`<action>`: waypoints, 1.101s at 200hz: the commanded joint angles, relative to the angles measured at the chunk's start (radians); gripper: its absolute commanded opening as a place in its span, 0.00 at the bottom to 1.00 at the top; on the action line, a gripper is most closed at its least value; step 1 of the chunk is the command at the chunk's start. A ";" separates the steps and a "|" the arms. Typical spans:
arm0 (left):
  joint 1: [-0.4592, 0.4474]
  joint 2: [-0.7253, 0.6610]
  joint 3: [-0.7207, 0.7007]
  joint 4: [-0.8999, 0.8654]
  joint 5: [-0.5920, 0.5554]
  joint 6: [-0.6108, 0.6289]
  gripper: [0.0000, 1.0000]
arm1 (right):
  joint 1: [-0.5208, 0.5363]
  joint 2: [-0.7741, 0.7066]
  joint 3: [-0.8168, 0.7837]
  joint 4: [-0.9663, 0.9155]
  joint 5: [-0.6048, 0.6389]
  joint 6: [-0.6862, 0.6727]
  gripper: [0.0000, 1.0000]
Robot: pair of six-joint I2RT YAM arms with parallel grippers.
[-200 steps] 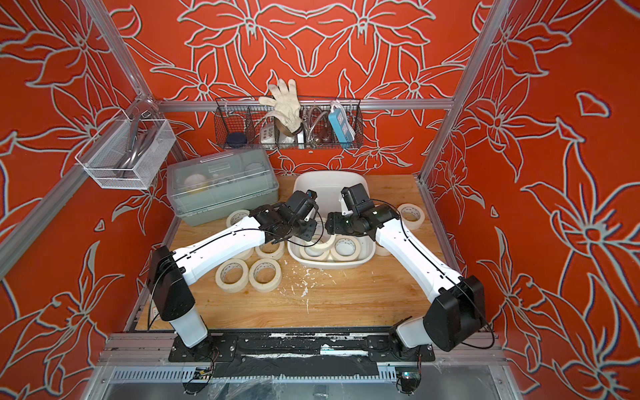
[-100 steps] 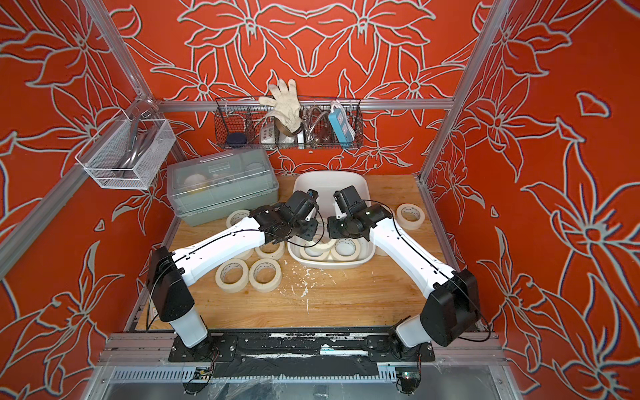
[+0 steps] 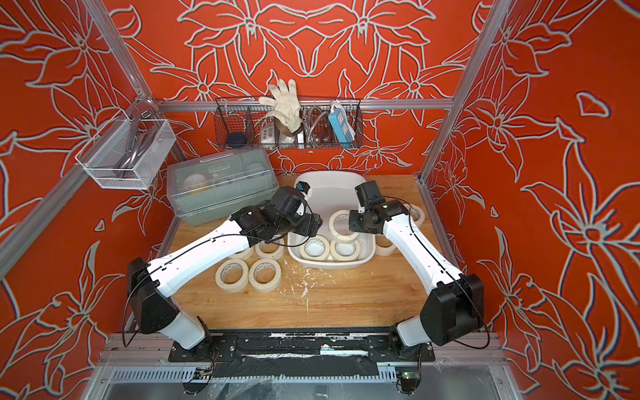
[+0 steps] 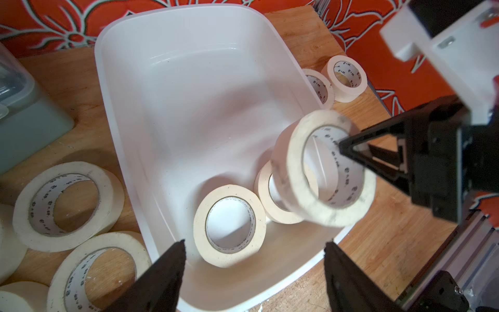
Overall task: Take out the art tape in the storage box
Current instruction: Pick up the art tape from the storage box, then place the art tape at the center of the board.
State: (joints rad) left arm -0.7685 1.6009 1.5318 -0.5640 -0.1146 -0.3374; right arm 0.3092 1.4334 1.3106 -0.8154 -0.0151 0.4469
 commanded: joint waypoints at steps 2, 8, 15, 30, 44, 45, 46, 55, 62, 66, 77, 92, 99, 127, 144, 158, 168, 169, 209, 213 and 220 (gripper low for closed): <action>0.015 -0.025 -0.022 0.029 -0.007 -0.022 0.81 | -0.101 -0.061 -0.036 0.001 0.044 0.066 0.00; 0.016 -0.023 -0.023 0.030 -0.007 -0.024 0.81 | -0.122 -0.074 -0.061 0.019 0.056 0.083 0.00; 0.017 -0.021 -0.022 0.029 -0.006 -0.026 0.81 | -0.146 -0.093 -0.095 0.045 0.077 0.105 0.00; 0.018 -0.020 -0.024 0.028 -0.011 -0.034 0.81 | -0.192 -0.141 -0.154 0.091 0.135 0.149 0.00; 0.017 -0.030 -0.040 0.044 -0.014 -0.038 0.81 | -0.240 -0.160 -0.185 0.091 0.200 0.212 0.00; 0.017 -0.031 -0.040 0.045 -0.015 -0.038 0.81 | -0.245 -0.162 -0.186 0.090 0.206 0.218 0.00; 0.018 -0.031 -0.043 0.046 -0.015 -0.039 0.81 | -0.247 -0.162 -0.188 0.089 0.212 0.221 0.00; 0.018 -0.037 -0.052 0.055 -0.017 -0.042 0.81 | -0.273 -0.166 -0.195 0.080 0.266 0.259 0.00; 0.018 -0.039 -0.056 0.059 -0.017 -0.042 0.81 | -0.293 -0.167 -0.203 0.073 0.319 0.300 0.00; 0.018 -0.041 -0.059 0.060 -0.017 -0.044 0.81 | -0.303 -0.168 -0.208 0.069 0.349 0.324 0.00; 0.018 -0.042 -0.064 0.062 -0.019 -0.045 0.81 | -0.329 -0.163 -0.223 0.069 0.412 0.370 0.00; 0.018 -0.037 -0.066 0.063 -0.022 -0.046 0.81 | -0.369 -0.149 -0.266 0.119 0.443 0.413 0.00; 0.018 -0.036 -0.066 0.064 -0.022 -0.046 0.81 | -0.393 -0.135 -0.285 0.136 0.442 0.444 0.00; 0.018 -0.022 -0.056 0.063 -0.009 -0.054 0.81 | -0.469 -0.064 -0.318 0.203 0.416 0.496 0.00; 0.018 -0.020 -0.055 0.062 -0.007 -0.056 0.81 | -0.491 -0.010 -0.307 0.222 0.419 0.489 0.00; 0.018 -0.021 -0.054 0.061 -0.010 -0.052 0.81 | -0.504 0.036 -0.293 0.230 0.413 0.481 0.00; 0.018 -0.021 -0.053 0.060 -0.013 -0.048 0.81 | -0.512 0.065 -0.283 0.237 0.397 0.471 0.00; 0.018 -0.021 -0.053 0.059 -0.013 -0.048 0.81 | -0.513 0.067 -0.282 0.239 0.395 0.471 0.00; 0.018 -0.019 -0.047 0.050 -0.019 -0.045 0.81 | -0.539 0.176 -0.254 0.266 0.347 0.462 0.00; 0.018 -0.019 -0.046 0.049 -0.019 -0.044 0.81 | -0.541 0.184 -0.254 0.271 0.341 0.461 0.00; 0.018 -0.018 -0.045 0.047 -0.020 -0.043 0.81 | -0.545 0.197 -0.251 0.282 0.329 0.456 0.00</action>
State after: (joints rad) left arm -0.7525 1.5913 1.4685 -0.5140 -0.1219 -0.3859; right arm -0.2195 1.6005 1.0203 -0.5766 0.3374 0.9005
